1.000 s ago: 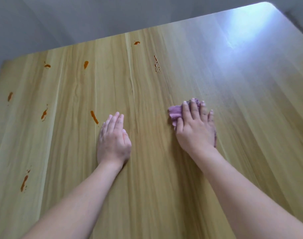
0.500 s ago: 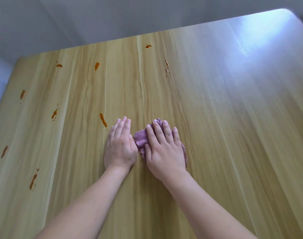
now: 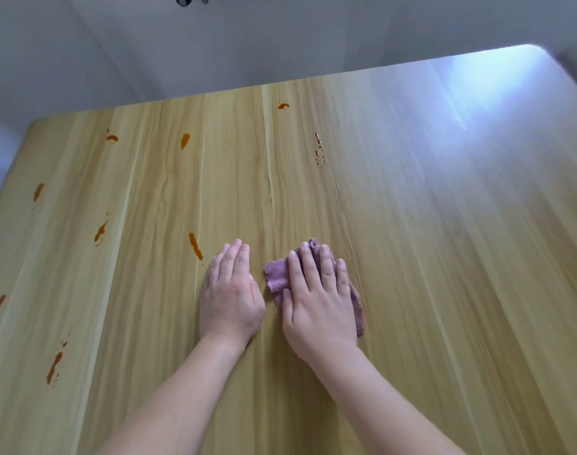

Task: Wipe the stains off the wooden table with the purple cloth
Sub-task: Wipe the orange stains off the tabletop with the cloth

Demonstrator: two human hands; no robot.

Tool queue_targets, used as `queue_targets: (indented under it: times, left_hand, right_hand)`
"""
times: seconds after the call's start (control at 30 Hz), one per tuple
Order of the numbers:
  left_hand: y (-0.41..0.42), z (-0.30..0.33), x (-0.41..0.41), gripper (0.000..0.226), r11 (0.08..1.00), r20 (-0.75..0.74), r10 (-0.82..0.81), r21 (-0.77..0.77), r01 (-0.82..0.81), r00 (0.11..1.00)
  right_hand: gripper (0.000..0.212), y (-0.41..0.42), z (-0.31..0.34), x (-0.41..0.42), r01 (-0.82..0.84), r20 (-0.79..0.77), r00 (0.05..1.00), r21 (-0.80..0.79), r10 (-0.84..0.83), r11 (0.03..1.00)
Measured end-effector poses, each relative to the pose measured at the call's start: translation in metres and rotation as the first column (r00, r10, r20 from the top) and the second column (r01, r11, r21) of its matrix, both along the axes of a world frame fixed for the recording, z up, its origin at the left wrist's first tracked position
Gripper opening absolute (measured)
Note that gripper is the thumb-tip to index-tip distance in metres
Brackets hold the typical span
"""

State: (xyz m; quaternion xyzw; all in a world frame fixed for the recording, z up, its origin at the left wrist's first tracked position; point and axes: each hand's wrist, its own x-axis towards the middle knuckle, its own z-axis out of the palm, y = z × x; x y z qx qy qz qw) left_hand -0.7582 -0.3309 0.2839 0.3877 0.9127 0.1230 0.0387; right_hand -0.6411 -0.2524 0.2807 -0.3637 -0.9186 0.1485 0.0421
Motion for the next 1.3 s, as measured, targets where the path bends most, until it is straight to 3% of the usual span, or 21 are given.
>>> queue_targets:
  times: [0.13, 0.33, 0.43, 0.53, 0.67, 0.8, 0.9, 1.03, 1.13, 1.2, 1.3]
  left_hand:
    - [0.019, 0.015, -0.02, 0.053, 0.999, 0.016, -0.022, 0.049, 0.021, 1.0]
    - [0.086, 0.044, -0.083, 0.05, 0.999, 0.013, 0.053, 0.008, -0.053, 0.999]
    - [0.112, 0.043, -0.107, 0.052, 0.997, 0.014, 0.076, -0.027, -0.076, 0.997]
    - [0.13, 0.032, -0.123, 0.054, 0.991, 0.038, 0.117, -0.069, -0.114, 0.992]
    - [0.152, 0.018, -0.141, 0.054, 0.988, 0.054, 0.138, -0.073, -0.134, 0.989]
    - [0.167, 0.008, -0.156, 0.056, 0.986, 0.053, 0.163, -0.041, -0.161, 0.985]
    - [0.169, -0.001, -0.159, 0.056, 0.986, 0.024, 0.17, -0.001, -0.17, 0.985]
    - [0.167, -0.002, -0.158, 0.055, 0.984, 0.011, 0.174, 0.025, -0.175, 0.985]
    - [0.168, -0.002, -0.158, 0.055, 0.983, 0.007, 0.175, 0.051, -0.176, 0.984]
    - [0.169, -0.001, -0.16, 0.055, 0.982, 0.008, 0.177, 0.059, -0.177, 0.984]
    - [0.168, -0.003, -0.16, 0.054, 0.983, -0.001, 0.172, 0.063, -0.172, 0.985]
  right_hand:
    - [0.057, 0.033, -0.001, 0.012, -0.083, 0.027, 0.996, -0.008, 0.084, 0.996]
    - [0.06, 0.143, 0.002, 0.043, 0.322, 0.215, 0.924, 0.004, -0.316, 0.947]
    - [0.07, 0.145, -0.003, 0.021, 0.405, 0.17, 0.896, 0.067, -0.411, 0.912]
    - [0.068, 0.108, -0.006, -0.015, 0.306, 0.082, 0.946, 0.101, -0.314, 0.947]
    - [0.062, 0.048, -0.002, -0.057, 0.028, 0.001, 1.0, 0.033, -0.028, 0.999]
    - [0.057, 0.066, -0.003, -0.062, -0.107, -0.043, 0.993, 0.012, 0.107, 0.994]
    - [0.061, 0.124, -0.005, -0.046, 0.073, 0.003, 0.997, 0.039, -0.074, 0.997]
    - [0.064, 0.196, -0.005, -0.025, 0.381, 0.19, 0.903, 0.057, -0.384, 0.923]
    - [0.067, 0.198, -0.01, -0.041, 0.484, 0.156, 0.854, 0.108, -0.496, 0.868]
    - [0.066, 0.167, -0.01, -0.071, 0.443, 0.079, 0.888, 0.128, -0.454, 0.888]
    - [0.061, 0.108, -0.008, -0.114, 0.211, 0.007, 0.977, 0.058, -0.212, 0.976]
